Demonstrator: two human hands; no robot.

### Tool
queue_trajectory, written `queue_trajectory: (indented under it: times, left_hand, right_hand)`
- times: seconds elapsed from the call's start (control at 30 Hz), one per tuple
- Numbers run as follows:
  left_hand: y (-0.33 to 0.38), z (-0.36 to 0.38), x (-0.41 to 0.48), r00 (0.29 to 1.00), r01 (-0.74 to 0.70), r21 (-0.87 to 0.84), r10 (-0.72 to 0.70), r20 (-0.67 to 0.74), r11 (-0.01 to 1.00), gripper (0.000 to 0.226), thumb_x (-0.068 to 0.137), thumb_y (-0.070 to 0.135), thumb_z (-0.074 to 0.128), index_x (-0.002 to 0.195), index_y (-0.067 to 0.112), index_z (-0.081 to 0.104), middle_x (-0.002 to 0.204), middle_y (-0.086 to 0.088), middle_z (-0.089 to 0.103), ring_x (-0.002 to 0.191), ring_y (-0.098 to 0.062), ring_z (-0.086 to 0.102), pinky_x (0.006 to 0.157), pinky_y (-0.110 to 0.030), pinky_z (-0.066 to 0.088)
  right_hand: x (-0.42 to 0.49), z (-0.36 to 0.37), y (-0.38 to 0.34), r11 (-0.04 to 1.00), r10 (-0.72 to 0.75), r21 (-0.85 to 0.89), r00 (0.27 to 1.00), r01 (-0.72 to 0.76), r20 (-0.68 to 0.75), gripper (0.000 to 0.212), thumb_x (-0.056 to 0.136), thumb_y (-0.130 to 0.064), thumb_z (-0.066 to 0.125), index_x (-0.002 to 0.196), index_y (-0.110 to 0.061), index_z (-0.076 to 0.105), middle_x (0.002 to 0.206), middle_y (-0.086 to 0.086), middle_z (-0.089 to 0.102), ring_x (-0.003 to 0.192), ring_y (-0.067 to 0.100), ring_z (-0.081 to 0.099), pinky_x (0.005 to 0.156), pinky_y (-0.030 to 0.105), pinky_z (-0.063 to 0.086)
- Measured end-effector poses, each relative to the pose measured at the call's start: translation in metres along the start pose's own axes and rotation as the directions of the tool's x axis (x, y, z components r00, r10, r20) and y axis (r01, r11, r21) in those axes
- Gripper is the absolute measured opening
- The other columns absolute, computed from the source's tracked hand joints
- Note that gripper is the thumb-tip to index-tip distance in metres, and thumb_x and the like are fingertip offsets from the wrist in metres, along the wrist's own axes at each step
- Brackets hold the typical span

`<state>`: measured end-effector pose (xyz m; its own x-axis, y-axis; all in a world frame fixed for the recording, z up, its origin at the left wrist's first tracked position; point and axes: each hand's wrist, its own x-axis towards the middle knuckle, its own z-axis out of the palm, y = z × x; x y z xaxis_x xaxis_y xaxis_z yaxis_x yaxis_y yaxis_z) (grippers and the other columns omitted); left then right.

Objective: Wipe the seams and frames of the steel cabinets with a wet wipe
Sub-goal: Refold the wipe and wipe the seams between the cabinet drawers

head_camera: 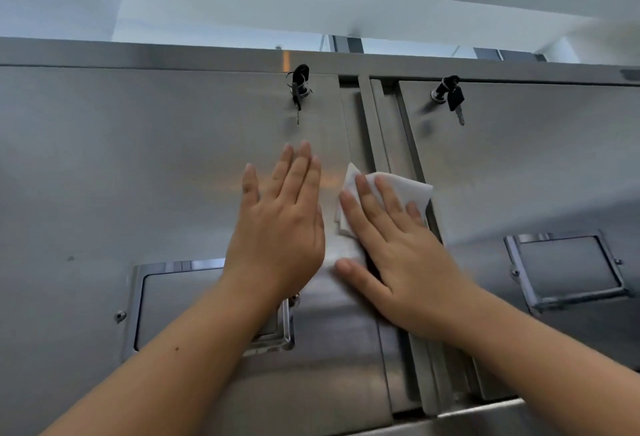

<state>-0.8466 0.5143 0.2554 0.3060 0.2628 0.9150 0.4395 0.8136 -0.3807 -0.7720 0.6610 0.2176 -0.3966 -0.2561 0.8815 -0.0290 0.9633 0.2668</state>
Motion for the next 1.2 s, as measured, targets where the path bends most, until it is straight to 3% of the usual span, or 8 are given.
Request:
queue_trajectory:
  times: [0.17,0.27,0.33,0.47,0.67,0.87,1.0,1.2]
  left_hand:
    - [0.003,-0.002,-0.004,0.998,-0.06,0.021,0.06,-0.016,0.998,0.056,0.082,0.022,0.033,0.129,-0.003,0.051,0.138,-0.019,0.046,0.129,-0.034,0.042,0.106,-0.053,0.018]
    - [0.011,-0.004,-0.014,1.0,0.01,-0.009,-0.01,-0.023,1.0,0.055,0.085,0.022,0.032,0.131,-0.002,0.049,0.139,-0.018,0.045,0.129,-0.034,0.042,0.104,-0.055,0.022]
    - [0.016,-0.005,-0.025,1.0,0.008,-0.005,-0.008,-0.008,1.0,0.056,0.085,0.023,0.031,0.132,-0.003,0.048,0.141,-0.019,0.043,0.129,-0.034,0.041,0.103,-0.058,0.023]
    - [0.027,-0.008,-0.051,0.999,-0.035,0.004,0.035,0.015,0.999,0.056,0.087,0.023,0.031,0.134,-0.006,0.043,0.143,-0.022,0.037,0.134,-0.031,0.031,0.108,-0.049,0.009]
    - [0.043,-0.014,-0.082,0.998,-0.029,0.025,0.028,0.059,0.999,0.057,0.088,0.023,0.032,0.138,-0.005,0.036,0.146,-0.021,0.032,0.136,-0.029,0.026,0.109,-0.05,0.005]
    - [0.046,-0.011,-0.084,0.999,-0.014,0.046,0.012,0.034,0.999,0.054,0.091,0.021,0.033,0.139,-0.003,0.037,0.146,-0.018,0.035,0.136,-0.028,0.029,0.109,-0.049,0.008]
    - [0.045,-0.012,-0.086,0.999,-0.002,0.024,0.001,0.036,1.0,0.055,0.091,0.023,0.033,0.139,-0.003,0.038,0.147,-0.018,0.033,0.136,-0.026,0.026,0.11,-0.048,0.004]
    - [0.046,-0.012,-0.087,0.998,-0.001,0.042,-0.002,0.057,0.999,0.056,0.093,0.025,0.028,0.14,-0.004,0.034,0.148,-0.019,0.03,0.137,-0.027,0.023,0.109,-0.05,0.005]
  right_hand:
    - [0.024,-0.004,-0.006,0.995,0.093,0.038,0.995,-0.092,-0.024,0.078,0.072,-0.071,-0.006,0.134,-0.031,-0.029,0.147,-0.007,-0.034,0.135,0.011,-0.035,0.11,0.039,-0.016]
    - [0.031,-0.004,-0.012,0.988,0.134,0.077,0.991,-0.132,-0.019,0.075,0.087,-0.068,0.008,0.14,-0.026,-0.024,0.152,-0.002,-0.029,0.137,0.015,-0.032,0.112,0.043,-0.014]
    - [0.018,-0.001,-0.011,0.989,0.11,0.101,0.994,-0.109,-0.013,0.072,0.087,-0.067,0.005,0.139,-0.027,-0.024,0.151,-0.003,-0.03,0.136,0.014,-0.034,0.112,0.043,-0.015]
    - [-0.028,0.019,-0.015,0.989,0.037,0.146,0.998,-0.03,-0.044,0.077,0.08,-0.071,-0.006,0.141,-0.027,-0.019,0.152,-0.003,-0.026,0.137,0.011,-0.032,0.114,0.043,-0.013]
    - [-0.053,0.03,-0.024,0.984,0.055,0.171,0.998,-0.05,-0.024,0.077,0.082,-0.07,-0.008,0.143,-0.024,-0.015,0.154,-0.001,-0.022,0.137,0.011,-0.031,0.113,0.043,-0.014]
    - [0.004,-0.001,-0.019,0.976,0.152,0.148,0.987,-0.158,0.047,0.069,0.096,-0.056,0.016,0.147,-0.021,-0.015,0.154,-0.001,-0.024,0.138,0.014,-0.03,0.114,0.046,-0.013]
    - [-0.033,0.016,-0.027,0.982,0.098,0.163,0.995,-0.097,0.001,0.075,0.089,-0.063,0.01,0.146,-0.021,-0.016,0.154,0.002,-0.024,0.138,0.014,-0.029,0.115,0.045,-0.012]
    - [-0.11,0.056,-0.041,0.984,0.076,0.168,0.995,-0.065,-0.06,0.071,0.095,-0.059,0.01,0.149,-0.013,0.007,0.158,0.01,0.002,0.145,0.022,-0.006,0.114,0.048,0.002]
